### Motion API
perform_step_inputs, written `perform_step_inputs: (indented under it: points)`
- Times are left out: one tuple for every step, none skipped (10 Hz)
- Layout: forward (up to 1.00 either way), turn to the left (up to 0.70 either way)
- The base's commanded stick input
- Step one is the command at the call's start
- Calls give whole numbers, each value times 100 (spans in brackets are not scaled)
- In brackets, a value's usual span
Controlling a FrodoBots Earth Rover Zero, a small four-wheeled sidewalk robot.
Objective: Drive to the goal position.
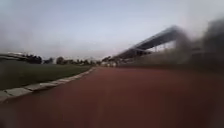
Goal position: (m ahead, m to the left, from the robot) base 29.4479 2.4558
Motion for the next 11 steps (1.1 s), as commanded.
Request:
perform_step_inputs:
  points:
    - [70,0]
    - [70,0]
    - [70,0]
    - [70,0]
    - [70,0]
    - [70,0]
    - [70,0]
    - [70,0]
    - [70,0]
    - [70,0]
    - [70,0]
